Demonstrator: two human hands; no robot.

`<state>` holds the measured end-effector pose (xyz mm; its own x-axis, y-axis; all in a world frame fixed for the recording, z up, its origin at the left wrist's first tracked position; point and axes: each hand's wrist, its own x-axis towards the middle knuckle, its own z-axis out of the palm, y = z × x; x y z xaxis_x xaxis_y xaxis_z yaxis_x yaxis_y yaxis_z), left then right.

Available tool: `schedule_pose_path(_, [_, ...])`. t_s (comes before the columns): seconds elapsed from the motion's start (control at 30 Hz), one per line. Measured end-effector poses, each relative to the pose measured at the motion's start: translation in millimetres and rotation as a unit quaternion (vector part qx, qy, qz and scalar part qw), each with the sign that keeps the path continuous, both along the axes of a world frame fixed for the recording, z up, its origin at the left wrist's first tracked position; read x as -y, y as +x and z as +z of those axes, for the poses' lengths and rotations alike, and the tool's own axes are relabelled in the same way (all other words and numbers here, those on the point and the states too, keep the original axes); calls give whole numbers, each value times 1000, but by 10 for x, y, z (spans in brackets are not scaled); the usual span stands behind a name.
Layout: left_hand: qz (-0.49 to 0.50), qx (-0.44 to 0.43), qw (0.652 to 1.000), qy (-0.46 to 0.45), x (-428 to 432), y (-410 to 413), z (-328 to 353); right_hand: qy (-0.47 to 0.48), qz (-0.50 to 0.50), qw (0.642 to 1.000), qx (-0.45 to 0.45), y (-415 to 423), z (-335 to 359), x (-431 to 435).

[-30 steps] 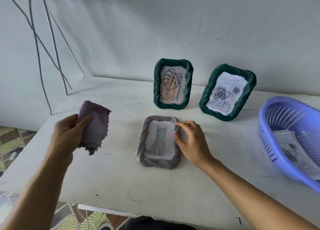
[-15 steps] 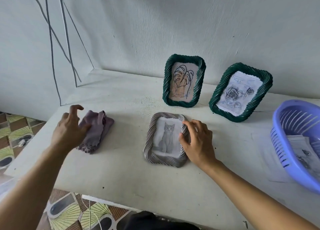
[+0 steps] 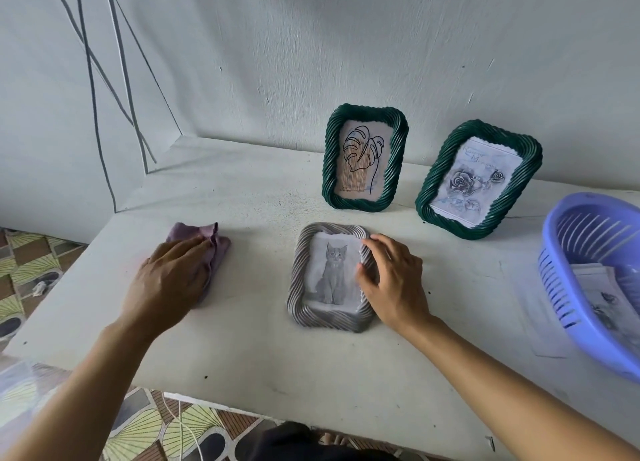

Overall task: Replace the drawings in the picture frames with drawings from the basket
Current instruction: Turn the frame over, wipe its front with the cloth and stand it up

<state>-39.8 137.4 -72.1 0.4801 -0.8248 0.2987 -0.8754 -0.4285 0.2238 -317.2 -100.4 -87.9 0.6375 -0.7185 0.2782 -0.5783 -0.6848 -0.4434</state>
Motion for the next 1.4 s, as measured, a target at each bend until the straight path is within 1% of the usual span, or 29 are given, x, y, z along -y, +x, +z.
schedule_pose_path(0.1, [42,13,996,-72,170,-212,118,17,-7,1000,20,-4,12,8])
schedule_pose_path(0.17, [42,-15,995,-91,305,-368,156,24,-21,999,23,-1,24,14])
schedule_pose_path(0.23, [35,-52,994,-90,484,-575,224,27,-38,999,0,16,60,32])
schedule_pose_path(0.3, [44,-109,992,-52,688,-776,258,56,-55,995,-57,44,149,61])
schedule_pose_path(0.4, [48,-170,978,116,933,-956,229,105,-68,985,-117,82,246,102])
schedule_pose_path(0.43, [48,-186,971,142,982,-974,194,119,-69,983,-123,90,272,108])
schedule_pose_path(0.47, [50,-208,966,144,1016,-993,168,129,-70,982,-121,95,294,112])
schedule_pose_path(0.53, [54,-240,960,134,1036,-1041,116,147,-71,980,-116,104,321,105])
schedule_pose_path(0.63, [61,-261,958,101,1016,-1161,107,191,-76,974,-91,97,321,72])
schedule_pose_path(0.7, [75,-308,947,41,1001,-1187,100,217,-73,973,-37,81,315,47])
schedule_pose_path(0.73, [82,-340,937,9,999,-1185,99,235,-70,969,6,71,315,36])
schedule_pose_path(0.77, [90,-384,918,-23,1000,-1187,133,263,-67,961,52,62,339,14])
schedule_pose_path(0.8, [99,-438,891,-62,1004,-1188,168,292,-63,950,94,55,367,-6])
schedule_pose_path(0.87, [117,-544,820,-134,1002,-1206,287,328,-56,930,156,45,419,-27])
schedule_pose_path(0.9, [116,-578,791,-163,989,-1203,360,338,-52,923,178,43,458,-35])
schedule_pose_path(0.93, [109,-597,772,-189,972,-1193,437,352,-48,913,198,46,492,-34])
schedule_pose_path(1.0, [87,-606,759,-222,924,-1152,606,405,-38,882,237,64,596,-34])
schedule_pose_path(1.03, [77,-608,756,-229,905,-1128,680,443,-34,859,254,76,649,-37])
schedule_pose_path(1.1, [66,-620,746,-233,877,-1085,848,529,-22,800,283,111,782,-51])
schedule_pose_path(1.17, [67,-635,734,-231,851,-1033,996,602,-6,743,291,172,894,-54])
schedule_pose_path(1.2, [69,-646,726,-226,835,-1008,1060,629,3,722,288,204,937,-52])
schedule_pose_path(1.23, [68,-657,717,-221,819,-962,1097,645,13,710,281,244,971,-49])
schedule_pose_path(1.27, [65,-667,709,-217,801,-923,1130,652,22,706,276,282,1002,-49])
schedule_pose_path(1.3, [62,-672,707,-213,787,-872,1133,649,29,710,271,324,1018,-52])
schedule_pose_path(1.4, [46,-651,727,-214,750,-766,1137,605,30,747,272,469,1037,-84])
